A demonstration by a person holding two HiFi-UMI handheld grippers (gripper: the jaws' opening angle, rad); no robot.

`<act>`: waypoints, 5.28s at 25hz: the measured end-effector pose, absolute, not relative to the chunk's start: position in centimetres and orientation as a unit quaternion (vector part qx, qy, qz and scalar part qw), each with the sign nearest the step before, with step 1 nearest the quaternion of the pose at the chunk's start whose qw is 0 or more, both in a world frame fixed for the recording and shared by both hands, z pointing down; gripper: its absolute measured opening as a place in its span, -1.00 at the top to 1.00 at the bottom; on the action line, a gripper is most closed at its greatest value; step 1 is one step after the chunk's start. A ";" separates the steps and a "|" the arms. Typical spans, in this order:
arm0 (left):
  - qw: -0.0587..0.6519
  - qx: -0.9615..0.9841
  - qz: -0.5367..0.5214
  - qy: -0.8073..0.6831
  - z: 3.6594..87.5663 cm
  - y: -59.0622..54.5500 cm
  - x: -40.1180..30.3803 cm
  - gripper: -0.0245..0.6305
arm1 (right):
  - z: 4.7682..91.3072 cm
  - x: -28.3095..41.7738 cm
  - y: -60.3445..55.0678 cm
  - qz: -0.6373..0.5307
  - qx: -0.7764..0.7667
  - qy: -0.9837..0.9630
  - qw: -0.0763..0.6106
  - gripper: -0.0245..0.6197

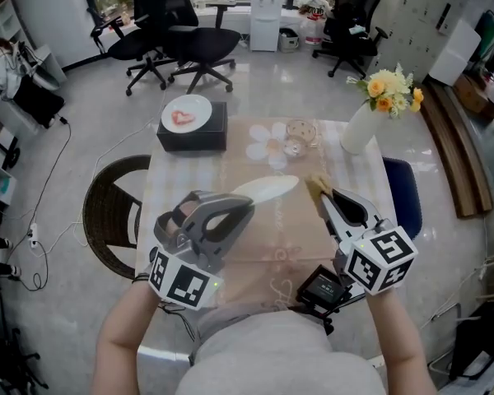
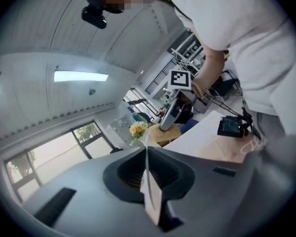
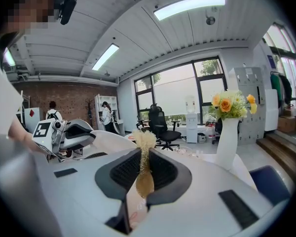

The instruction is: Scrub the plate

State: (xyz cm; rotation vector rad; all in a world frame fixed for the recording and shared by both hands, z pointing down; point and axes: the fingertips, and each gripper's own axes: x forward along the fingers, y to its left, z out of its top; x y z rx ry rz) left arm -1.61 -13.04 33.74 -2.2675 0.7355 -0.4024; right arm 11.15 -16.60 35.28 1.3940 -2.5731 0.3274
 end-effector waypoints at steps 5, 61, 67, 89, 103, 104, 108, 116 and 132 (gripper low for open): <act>0.425 -0.846 -0.205 0.248 34.9 -12.8 -1.5 0.86 | 34.5 11.2 -16.2 0.104 0.466 -0.874 0.091 0.76; 0.723 -0.612 -0.302 0.107 38.3 -9.5 -0.6 0.86 | 34.6 5.7 -14.9 0.066 0.340 -0.912 0.218 0.77; 0.716 -0.623 -0.297 0.109 38.1 -9.5 -0.5 0.86 | 32.9 3.1 -13.1 0.091 0.303 -0.931 0.182 0.76; 0.730 -0.608 -0.293 0.107 38.1 -9.3 -0.4 0.86 | 34.4 1.1 -12.8 0.152 0.287 -0.931 0.165 0.76; 0.734 -0.604 -0.291 0.105 38.1 -9.0 -0.4 0.86 | 36.3 3.5 -14.7 0.138 0.316 -0.916 0.203 0.76; 0.735 -0.603 -0.291 0.104 38.0 -8.9 -0.4 0.86 | 36.4 3.8 -14.9 0.137 0.320 -0.915 0.206 0.77; 0.739 -0.600 -0.290 0.101 37.8 -8.7 -0.2 0.86 | 37.0 4.6 -15.8 0.128 0.334 -0.909 0.213 0.77; 0.741 -0.601 -0.285 0.099 38.3 -8.3 0.2 0.86 | 38.2 5.7 -17.9 0.113 0.357 -0.902 0.214 0.77; 0.733 -0.608 -0.290 0.098 38.7 -8.3 -0.1 0.86 | 35.6 4.6 -17.4 0.134 0.347 -0.916 0.152 0.77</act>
